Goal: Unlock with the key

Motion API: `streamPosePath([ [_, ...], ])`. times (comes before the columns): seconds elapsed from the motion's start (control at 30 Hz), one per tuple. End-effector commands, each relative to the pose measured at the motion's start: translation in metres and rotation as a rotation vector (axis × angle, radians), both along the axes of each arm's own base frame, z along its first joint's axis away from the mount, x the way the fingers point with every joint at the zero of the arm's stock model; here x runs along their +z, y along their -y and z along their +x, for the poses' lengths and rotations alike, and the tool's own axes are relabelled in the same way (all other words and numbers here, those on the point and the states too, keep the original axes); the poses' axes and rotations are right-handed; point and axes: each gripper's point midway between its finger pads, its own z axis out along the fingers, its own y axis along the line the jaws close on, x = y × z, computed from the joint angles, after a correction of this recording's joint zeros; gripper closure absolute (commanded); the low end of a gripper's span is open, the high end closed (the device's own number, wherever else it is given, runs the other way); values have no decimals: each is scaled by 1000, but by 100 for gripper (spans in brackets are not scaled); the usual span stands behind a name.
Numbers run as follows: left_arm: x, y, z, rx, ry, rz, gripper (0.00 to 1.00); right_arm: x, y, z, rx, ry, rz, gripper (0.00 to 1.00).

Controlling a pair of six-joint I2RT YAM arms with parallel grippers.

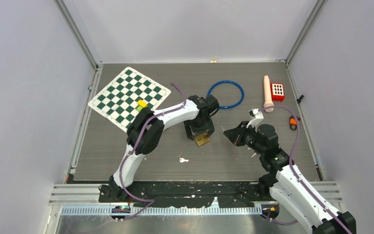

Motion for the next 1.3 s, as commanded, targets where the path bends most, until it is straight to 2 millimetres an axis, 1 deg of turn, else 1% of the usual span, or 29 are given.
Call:
streamPosePath([
  [0.0, -8, -34, -6, 17, -25, 171, 22, 8, -3, 3, 14, 35, 11, 95],
  [0.1, -10, -46, -13, 47, -24, 171, 29, 8, -4, 3, 21, 36, 18, 95],
  [0.27, -11, -72, -22, 118, -14, 155, 44, 6, -6, 2, 29, 34, 21, 95],
  [0.3, -12, -80, -27, 130, -17, 159, 46, 6, -6, 2, 31, 36, 24, 95],
  [0.37, -10, -86, -28, 157, 1, 140, 47, 5, -7, 2, 36, 32, 27, 95],
  [0.43, -9, -90, -28, 173, 13, 130, 46, 5, -9, 2, 41, 30, 33, 95],
  [0.47, -9, -92, -27, 183, 14, 127, 44, 6, -9, 2, 44, 33, 37, 95],
  [0.57, -8, -92, -23, 213, 14, 109, 31, 6, -11, 1, 55, 26, 44, 95],
  [0.6, -8, -91, -21, 223, 13, 103, 28, 6, -12, 1, 59, 25, 46, 95],
  [0.67, -9, -88, -19, 238, 12, 91, 23, 7, -13, 0, 63, 24, 48, 95],
  [0.73, -12, -88, -19, 254, 10, 91, 21, 7, -13, 0, 67, 24, 49, 95],
  [0.83, -17, -88, -18, 282, 7, 87, 20, 6, -13, -1, 69, 22, 49, 95],
  [0.93, -21, -86, -18, 293, 3, 84, 21, 6, -14, -1, 72, 19, 51, 95],
  [1.1, -22, -82, -22, 291, -31, 76, 25, 7, -15, -1, 77, 20, 54, 95],
  [1.27, -17, -84, -30, 285, -57, 101, 23, 6, -15, -1, 77, 17, 58, 95],
])
